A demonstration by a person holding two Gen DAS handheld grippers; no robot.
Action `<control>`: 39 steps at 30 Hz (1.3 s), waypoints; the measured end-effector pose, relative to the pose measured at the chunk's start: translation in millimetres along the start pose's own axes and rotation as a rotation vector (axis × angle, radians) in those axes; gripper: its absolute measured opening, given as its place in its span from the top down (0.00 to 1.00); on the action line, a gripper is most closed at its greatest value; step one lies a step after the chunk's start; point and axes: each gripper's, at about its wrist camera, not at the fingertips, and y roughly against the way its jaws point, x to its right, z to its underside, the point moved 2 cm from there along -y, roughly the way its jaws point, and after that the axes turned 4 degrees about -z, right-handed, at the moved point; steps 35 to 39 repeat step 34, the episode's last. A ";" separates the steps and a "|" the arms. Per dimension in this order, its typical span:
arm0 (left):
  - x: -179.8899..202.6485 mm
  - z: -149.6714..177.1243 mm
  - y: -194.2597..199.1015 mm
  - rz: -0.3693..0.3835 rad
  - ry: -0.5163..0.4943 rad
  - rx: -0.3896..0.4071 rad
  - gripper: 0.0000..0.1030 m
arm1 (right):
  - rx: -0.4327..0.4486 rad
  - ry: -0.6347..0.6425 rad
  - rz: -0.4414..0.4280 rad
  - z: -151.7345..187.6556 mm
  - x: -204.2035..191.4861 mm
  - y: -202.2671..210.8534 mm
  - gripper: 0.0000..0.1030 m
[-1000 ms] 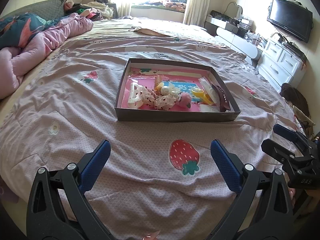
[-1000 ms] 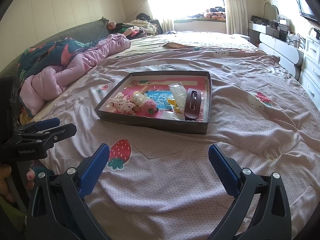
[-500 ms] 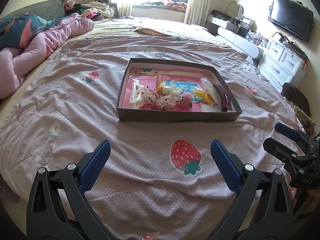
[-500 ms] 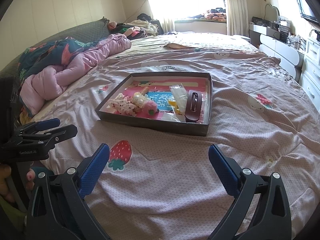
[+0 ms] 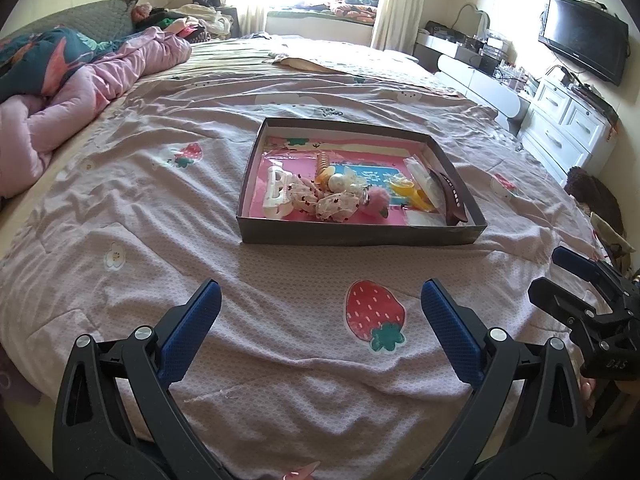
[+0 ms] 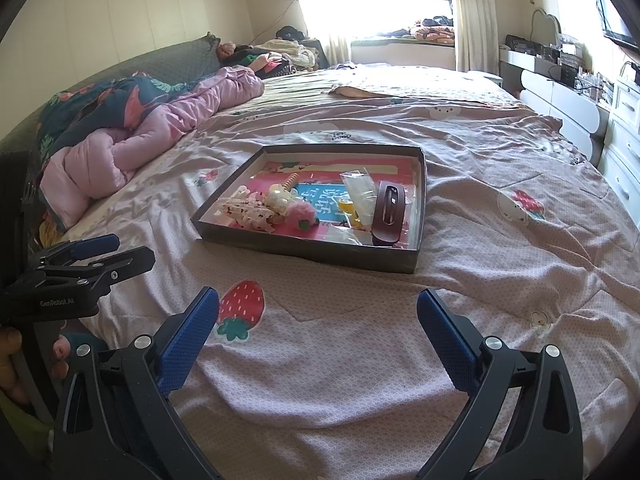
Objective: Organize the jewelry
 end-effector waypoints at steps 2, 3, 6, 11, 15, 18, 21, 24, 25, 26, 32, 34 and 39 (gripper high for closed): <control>0.3 0.1 -0.2 0.002 0.000 0.000 0.11 | 0.001 0.000 0.000 -0.1 -0.1 0.1 0.06; 0.8 0.9 0.0 0.001 -0.001 0.000 0.11 | 0.001 0.003 0.001 -0.1 -0.4 -0.4 0.06; 0.4 0.5 -0.1 0.007 -0.001 -0.001 0.11 | 0.000 0.001 0.001 -0.3 -0.6 -0.5 0.06; -3.3 -0.3 -0.7 0.031 0.014 0.002 0.11 | 0.001 0.006 0.003 0.1 -0.8 -0.5 0.06; -3.5 1.8 -3.1 0.007 0.007 -0.002 0.11 | 0.000 0.005 0.003 0.1 -0.4 -0.5 0.06; -4.3 4.9 -5.2 0.003 0.015 -0.015 0.11 | 0.000 0.004 0.004 0.5 1.0 -0.6 0.06; -5.8 7.9 -5.6 0.006 0.024 -0.017 0.11 | 0.000 0.005 0.004 0.4 1.2 -0.6 0.06; -10.1 7.1 -4.9 0.001 0.038 -0.001 0.11 | 0.002 -0.001 0.008 0.4 2.7 -0.8 0.06; -11.0 6.7 -5.2 -0.001 0.042 0.002 0.11 | 0.002 -0.005 0.010 -0.2 6.2 -0.9 0.06; -12.5 6.1 -6.2 -0.006 0.048 0.002 0.11 | 0.001 -0.011 0.015 -0.1 9.7 -1.6 0.06; -49.8 -9.4 -31.6 -0.086 0.119 -0.019 0.11 | 0.024 -0.093 0.087 -9.2 60.9 -8.0 0.06; -76.9 -18.8 -45.5 -0.168 0.155 -0.026 0.11 | 0.047 -0.131 0.166 -16.0 92.8 -12.1 0.06; -76.9 -18.8 -45.5 -0.168 0.155 -0.026 0.11 | 0.047 -0.131 0.166 -16.0 92.8 -12.1 0.06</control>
